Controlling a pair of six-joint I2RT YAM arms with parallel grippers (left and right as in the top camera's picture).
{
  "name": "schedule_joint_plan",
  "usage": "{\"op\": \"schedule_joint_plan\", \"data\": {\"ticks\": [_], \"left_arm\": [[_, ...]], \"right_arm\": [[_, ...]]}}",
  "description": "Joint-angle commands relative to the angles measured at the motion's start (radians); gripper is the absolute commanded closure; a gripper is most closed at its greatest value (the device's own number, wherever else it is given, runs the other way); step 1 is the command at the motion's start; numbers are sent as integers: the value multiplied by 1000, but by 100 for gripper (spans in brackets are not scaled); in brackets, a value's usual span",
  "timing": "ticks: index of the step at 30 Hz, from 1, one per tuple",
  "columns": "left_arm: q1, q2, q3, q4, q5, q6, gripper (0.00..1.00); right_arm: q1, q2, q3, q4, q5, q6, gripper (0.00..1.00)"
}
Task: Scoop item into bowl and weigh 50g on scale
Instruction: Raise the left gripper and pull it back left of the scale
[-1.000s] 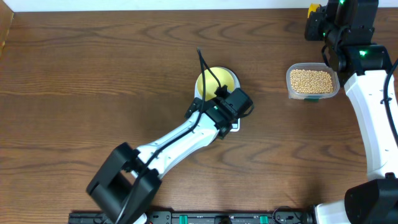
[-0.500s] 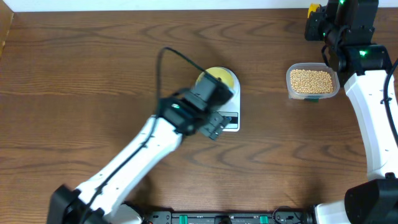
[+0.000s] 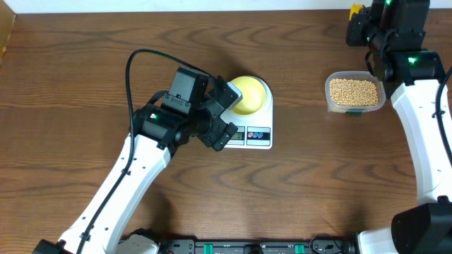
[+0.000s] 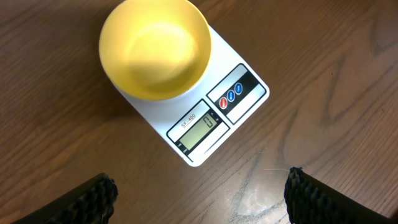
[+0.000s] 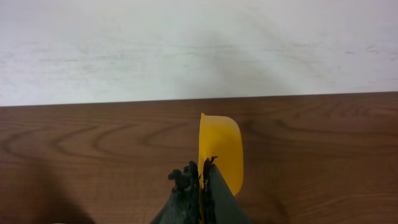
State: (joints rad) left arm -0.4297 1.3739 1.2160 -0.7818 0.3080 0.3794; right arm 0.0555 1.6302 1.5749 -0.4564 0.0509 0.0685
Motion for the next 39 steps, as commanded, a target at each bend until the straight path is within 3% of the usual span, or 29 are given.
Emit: {"op": "schedule_joint_plan", "data": {"ticks": [1, 24, 39], "left_arm": [[4, -8, -11, -3, 13, 31, 12], [4, -8, -11, -3, 13, 31, 12], [4, -8, -11, -3, 13, 31, 12]], "right_arm": [[-2, 5, -1, -3, -5, 13, 99], [-8, 103, -1, -85, -6, -31, 99], [-35, 155, -1, -87, -13, 103, 99]]}}
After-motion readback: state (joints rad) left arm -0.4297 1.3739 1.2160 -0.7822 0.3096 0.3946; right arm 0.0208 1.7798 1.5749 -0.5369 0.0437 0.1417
